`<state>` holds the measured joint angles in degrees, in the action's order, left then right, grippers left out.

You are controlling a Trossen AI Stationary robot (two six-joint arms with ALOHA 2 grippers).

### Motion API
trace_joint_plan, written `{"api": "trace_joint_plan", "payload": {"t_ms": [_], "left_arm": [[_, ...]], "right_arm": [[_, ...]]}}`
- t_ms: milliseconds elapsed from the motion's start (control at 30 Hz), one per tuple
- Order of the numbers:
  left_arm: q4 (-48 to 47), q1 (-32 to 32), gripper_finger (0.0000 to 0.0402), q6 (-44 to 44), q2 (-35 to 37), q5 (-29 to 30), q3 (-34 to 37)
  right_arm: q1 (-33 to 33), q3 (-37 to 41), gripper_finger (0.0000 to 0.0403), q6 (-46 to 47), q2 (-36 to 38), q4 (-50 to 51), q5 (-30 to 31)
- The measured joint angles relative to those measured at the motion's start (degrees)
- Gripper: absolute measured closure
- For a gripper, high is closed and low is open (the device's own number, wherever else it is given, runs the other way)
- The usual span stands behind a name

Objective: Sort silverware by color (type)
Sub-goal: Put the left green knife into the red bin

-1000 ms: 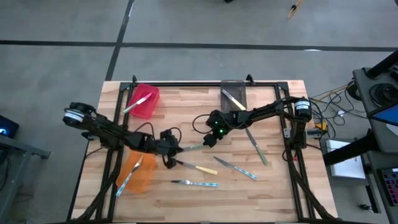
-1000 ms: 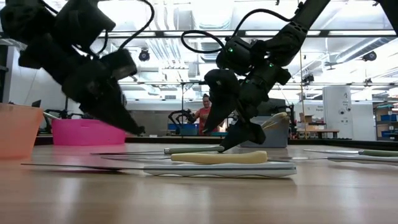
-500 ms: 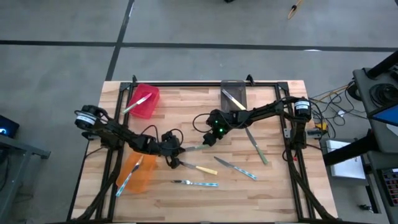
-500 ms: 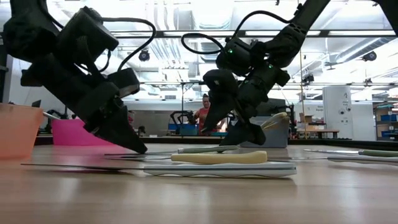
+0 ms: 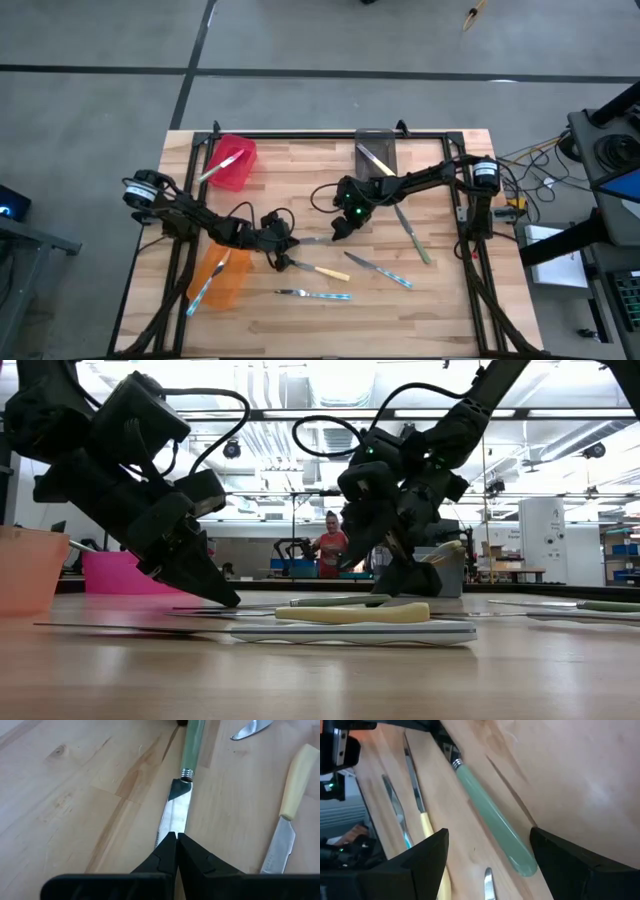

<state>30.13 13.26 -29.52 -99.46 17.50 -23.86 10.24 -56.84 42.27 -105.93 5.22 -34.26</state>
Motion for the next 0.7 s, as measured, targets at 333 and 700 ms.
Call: {"api": "trace_joint_plan", "payload": {"t_ms": [333,700], "left_arm": [[0.4,0.0,0.0402,-0.6,-0.1,1.4,0.0],[1.5,-0.1,0.0402,-0.9,-0.3,3.2,0.2]], "right_arm": [[0.0,0.1,0.0129,2.3,-5.7,-5.8,-4.7],[-0.1,0.1,0.0171,0.2,-7.4,-7.0,-5.6]]}}
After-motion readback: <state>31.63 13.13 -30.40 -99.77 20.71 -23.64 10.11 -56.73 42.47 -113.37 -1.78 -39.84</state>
